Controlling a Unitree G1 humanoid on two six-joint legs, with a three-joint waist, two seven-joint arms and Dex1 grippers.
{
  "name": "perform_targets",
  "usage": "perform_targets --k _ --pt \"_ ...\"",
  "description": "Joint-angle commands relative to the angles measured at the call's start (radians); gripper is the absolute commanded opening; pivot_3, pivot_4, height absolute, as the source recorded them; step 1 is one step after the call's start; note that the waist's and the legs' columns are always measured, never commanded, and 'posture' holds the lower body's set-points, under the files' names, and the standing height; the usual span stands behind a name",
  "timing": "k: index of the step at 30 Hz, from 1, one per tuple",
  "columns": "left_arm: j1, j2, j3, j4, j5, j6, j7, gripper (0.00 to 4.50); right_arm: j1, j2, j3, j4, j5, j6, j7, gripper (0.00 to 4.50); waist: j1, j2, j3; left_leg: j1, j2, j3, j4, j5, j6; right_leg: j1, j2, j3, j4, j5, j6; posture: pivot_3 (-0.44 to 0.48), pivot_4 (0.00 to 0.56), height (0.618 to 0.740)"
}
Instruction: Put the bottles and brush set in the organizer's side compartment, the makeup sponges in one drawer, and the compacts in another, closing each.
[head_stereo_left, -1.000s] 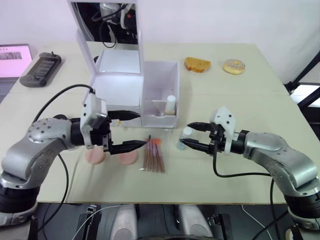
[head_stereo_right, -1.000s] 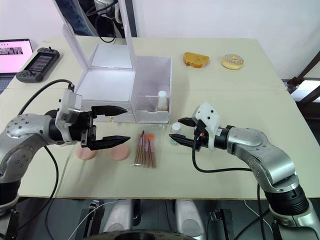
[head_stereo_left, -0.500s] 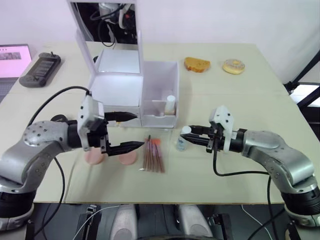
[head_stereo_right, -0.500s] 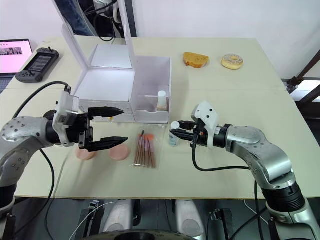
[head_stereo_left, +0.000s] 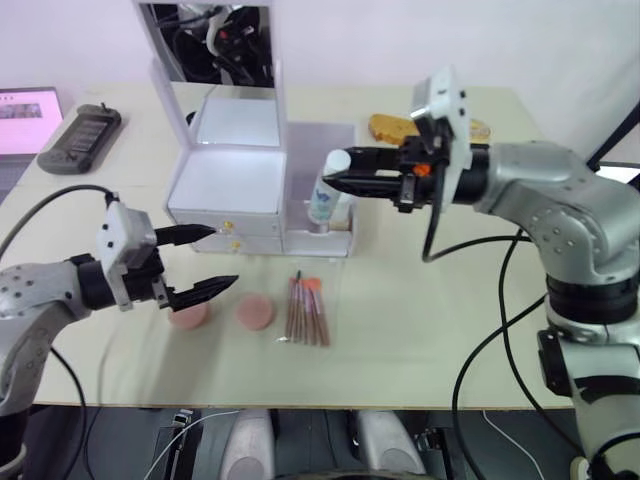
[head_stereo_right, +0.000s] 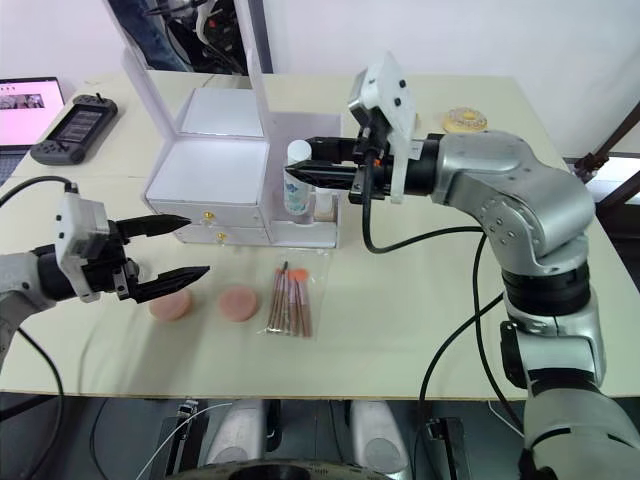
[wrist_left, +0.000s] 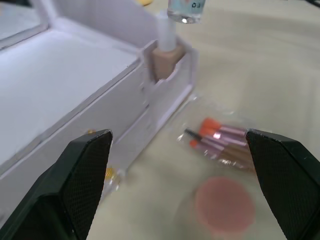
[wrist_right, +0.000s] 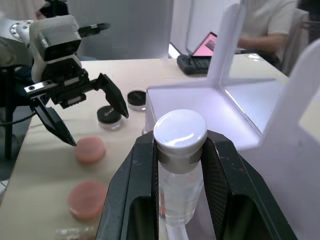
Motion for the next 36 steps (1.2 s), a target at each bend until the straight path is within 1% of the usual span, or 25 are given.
perform_targets --k 1,7,10,15,20,30,31,32,34,35,36 --pt "0.03 -0.013 0.055 -0.092 -0.02 0.001 0.047 4.5 -0.058 0.042 0.034 0.089 -0.059 -0.062 0.028 0.68 0.0 0.0 0.0 -0.001 0.0 0.0 0.0 0.0 0.0 0.0 -0.001 0.0 0.0 0.0 0.0 0.0 0.15 0.74" --pt "0.089 -0.026 0.082 -0.17 -0.038 0.026 0.101 4.5 -0.114 0.121 0.109 0.293 -0.188 -0.186 0.081 0.68 -0.005 0.0 0.0 0.0 0.0 0.001 0.001 0.0 0.0 -0.001 0.0 0.0 0.001 0.0 0.0 0.0 0.15 0.74" --pt "0.089 -0.019 0.102 -0.19 -0.058 0.044 0.118 4.5 -0.128 0.153 0.123 0.379 -0.226 -0.225 0.108 0.68 -0.004 0.0 0.0 0.0 0.0 0.0 0.001 0.0 0.0 -0.001 0.0 0.0 0.001 0.0 0.0 0.0 0.15 0.74" --pt "0.09 -0.007 0.115 -0.193 -0.064 0.053 0.127 4.5 -0.132 0.188 0.142 0.429 -0.265 -0.245 0.158 0.68 -0.003 0.0 0.0 0.0 0.0 0.0 0.0 0.0 0.0 -0.001 0.0 0.0 0.001 0.0 0.0 0.0 0.15 0.74" --pt "0.104 -0.01 0.114 -0.197 -0.065 0.047 0.13 4.5 -0.121 0.205 0.173 0.492 -0.351 -0.303 0.166 0.68 -0.004 0.0 0.0 0.0 0.0 0.0 0.0 0.0 0.0 -0.001 0.0 0.0 0.002 0.0 0.0 0.0 0.15 0.74" --pt "0.11 -0.009 0.095 -0.169 -0.038 0.019 0.111 4.5 -0.14 0.238 0.192 0.548 -0.427 -0.324 0.192 0.68 -0.004 0.001 0.0 0.0 0.0 0.0 0.0 0.0 0.0 -0.002 0.001 0.0 0.002 0.0 0.0 0.0 0.15 0.74" --pt "0.111 -0.01 0.094 -0.169 -0.037 0.018 0.11 4.5 -0.143 0.241 0.187 0.554 -0.432 -0.329 0.192 1.74 -0.004 0.001 0.0 0.0 0.0 0.0 0.0 0.0 0.0 -0.002 0.0 0.0 0.002 0.0 0.0 0.0 0.15 0.74" --pt "0.111 -0.011 0.093 -0.17 -0.036 0.018 0.109 4.5 -0.147 0.242 0.183 0.559 -0.435 -0.333 0.194 2.16 -0.004 0.0 0.0 0.0 0.0 0.0 0.0 0.0 0.0 -0.002 0.0 0.0 0.002 0.0 0.0 0.0 0.15 0.74" --pt "0.114 -0.013 0.094 -0.169 -0.034 0.017 0.107 4.5 -0.154 0.242 0.175 0.562 -0.438 -0.34 0.198 3.16 -0.004 0.0 0.0 0.0 0.0 0.0 0.0 0.0 0.0 -0.001 0.0 0.0 0.002 0.0 0.0 0.0 0.15 0.74" --pt "0.115 -0.013 0.095 -0.169 -0.034 0.016 0.105 4.5 -0.158 0.242 0.171 0.562 -0.439 -0.341 0.2 3.75 -0.004 0.0 0.0 0.0 0.0 0.0 0.0 0.0 0.0 -0.002 0.0 0.0 0.002 0.0 0.0 0.0 0.15 0.74" --pt "0.118 -0.014 0.096 -0.168 -0.033 0.015 0.104 4.5 -0.161 0.241 0.166 0.558 -0.438 -0.338 0.203 4.19 -0.004 0.001 0.0 0.0 0.0 0.0 0.0 0.0 0.0 -0.002 0.0 0.0 0.002 0.0 0.0 0.0 0.15 0.74"
